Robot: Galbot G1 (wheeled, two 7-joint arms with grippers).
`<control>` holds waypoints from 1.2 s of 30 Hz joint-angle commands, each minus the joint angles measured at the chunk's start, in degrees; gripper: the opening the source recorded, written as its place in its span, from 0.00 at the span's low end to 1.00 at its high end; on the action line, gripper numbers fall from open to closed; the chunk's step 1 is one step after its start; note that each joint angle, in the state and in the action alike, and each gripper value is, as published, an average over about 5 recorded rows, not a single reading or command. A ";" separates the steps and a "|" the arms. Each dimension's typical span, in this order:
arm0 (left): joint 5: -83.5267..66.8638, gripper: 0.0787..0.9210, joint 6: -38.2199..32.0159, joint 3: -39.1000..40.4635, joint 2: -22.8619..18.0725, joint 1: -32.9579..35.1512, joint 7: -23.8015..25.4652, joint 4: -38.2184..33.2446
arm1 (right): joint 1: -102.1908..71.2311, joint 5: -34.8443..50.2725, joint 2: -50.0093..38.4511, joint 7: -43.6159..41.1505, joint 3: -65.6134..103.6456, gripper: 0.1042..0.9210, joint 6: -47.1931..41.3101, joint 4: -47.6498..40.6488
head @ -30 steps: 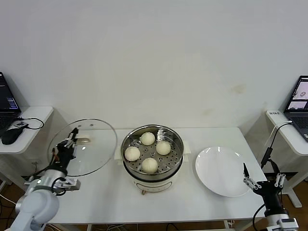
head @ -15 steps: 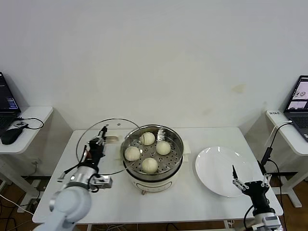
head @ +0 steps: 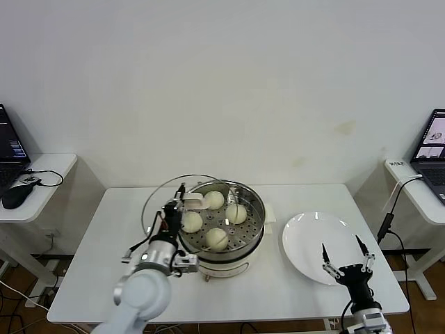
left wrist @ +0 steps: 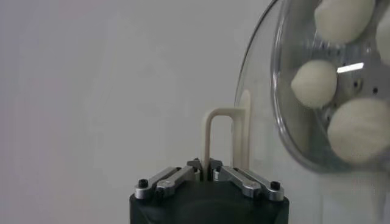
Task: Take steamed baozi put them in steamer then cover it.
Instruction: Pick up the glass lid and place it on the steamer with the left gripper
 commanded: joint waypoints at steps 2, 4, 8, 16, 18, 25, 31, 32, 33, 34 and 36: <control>3.79 0.08 1.15 7.40 -6.61 -5.36 1.41 5.86 | -0.31 -2.39 0.48 0.06 -0.71 0.88 0.30 -0.58; 3.94 0.08 1.16 7.67 -7.36 -6.05 1.36 6.88 | -0.57 -2.37 0.51 0.07 -0.53 0.88 0.39 -0.46; 4.39 0.08 0.98 7.97 -8.45 -6.75 1.17 8.58 | -0.93 -2.29 0.62 0.10 -0.12 0.88 0.52 -0.17; 6.14 0.08 -0.04 8.22 -9.38 -6.74 0.69 11.34 | -1.35 -2.10 0.61 0.12 0.40 0.88 1.03 -0.22; 6.55 0.08 -0.30 8.21 -9.69 -6.72 0.51 11.97 | -1.40 -2.06 0.61 0.12 0.44 0.88 1.16 -0.32; 6.88 0.08 -0.76 7.48 -10.19 -7.29 0.12 13.44 | -1.61 -2.04 0.56 0.07 0.46 0.88 1.48 -0.60; 7.24 0.08 -0.99 7.28 -10.67 -7.21 -0.10 14.09 | -1.62 -2.01 0.59 0.04 0.44 0.88 1.59 -0.68; 7.39 0.08 -1.05 7.25 -10.77 -7.11 -0.14 14.15 | -1.63 -2.00 0.58 0.04 0.44 0.88 1.61 -0.70; 7.51 0.08 -1.10 7.22 -10.85 -7.03 -0.16 14.18 | -1.64 -1.98 0.58 0.03 0.45 0.88 1.64 -0.72; 7.62 0.08 -1.15 7.18 -10.91 -6.97 -0.18 14.21 | -1.65 -1.97 0.58 0.02 0.44 0.88 1.67 -0.76; 7.71 0.08 -1.21 7.09 -10.96 -6.88 -0.16 14.25 | -1.68 -1.97 0.58 0.00 0.44 0.88 1.76 -0.84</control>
